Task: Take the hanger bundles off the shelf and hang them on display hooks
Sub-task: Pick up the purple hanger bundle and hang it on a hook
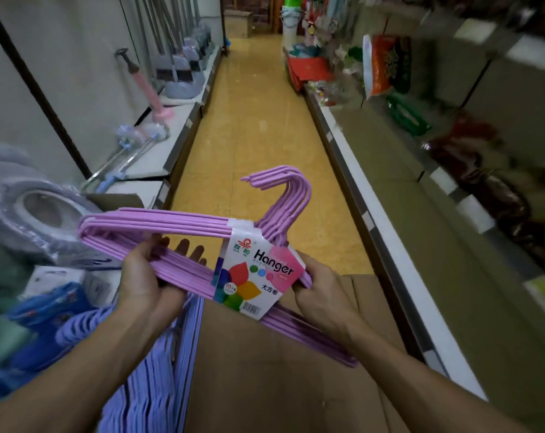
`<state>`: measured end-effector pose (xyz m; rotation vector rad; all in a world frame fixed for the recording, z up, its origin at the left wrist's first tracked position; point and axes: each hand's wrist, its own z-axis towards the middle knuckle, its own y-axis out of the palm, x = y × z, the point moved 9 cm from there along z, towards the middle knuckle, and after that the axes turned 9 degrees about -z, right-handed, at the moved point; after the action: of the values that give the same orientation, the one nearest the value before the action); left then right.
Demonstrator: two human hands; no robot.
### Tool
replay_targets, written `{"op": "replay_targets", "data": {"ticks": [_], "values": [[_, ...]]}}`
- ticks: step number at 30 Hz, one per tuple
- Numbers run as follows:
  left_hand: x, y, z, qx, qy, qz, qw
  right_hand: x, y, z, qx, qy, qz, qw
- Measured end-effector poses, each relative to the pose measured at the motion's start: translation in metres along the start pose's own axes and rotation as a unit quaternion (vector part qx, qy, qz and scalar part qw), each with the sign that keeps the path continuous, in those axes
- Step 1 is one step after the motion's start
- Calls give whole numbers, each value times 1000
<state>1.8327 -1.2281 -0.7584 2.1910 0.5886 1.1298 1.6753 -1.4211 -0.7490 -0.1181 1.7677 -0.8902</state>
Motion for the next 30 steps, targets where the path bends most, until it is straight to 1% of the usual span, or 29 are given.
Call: {"op": "replay_targets", "data": {"ticks": [7, 10, 14, 18, 22, 28, 30], "values": [[135, 139, -119, -20, 23, 28, 999, -167, -121, -57, 10, -4, 24, 1000], [189, 200, -174, -22, 38, 35, 998, -235, -176, -77, 16, -19, 16, 1000], [247, 275, -233, -45, 60, 40, 996, -312, -241, -93, 31, -27, -2, 999], [293, 330, -281, -75, 58, 28, 995, -383, -300, -113, 47, -43, 0, 998], [328, 361, -316, -99, 63, 10, 993, -436, -344, -137, 38, -61, 4, 997], [351, 395, -370, -89, 75, -25, 993, -475, -383, -153, 36, -74, -4, 997], [359, 410, -391, -95, 88, -34, 991, -491, -398, -156, 37, -91, -4, 995]]}}
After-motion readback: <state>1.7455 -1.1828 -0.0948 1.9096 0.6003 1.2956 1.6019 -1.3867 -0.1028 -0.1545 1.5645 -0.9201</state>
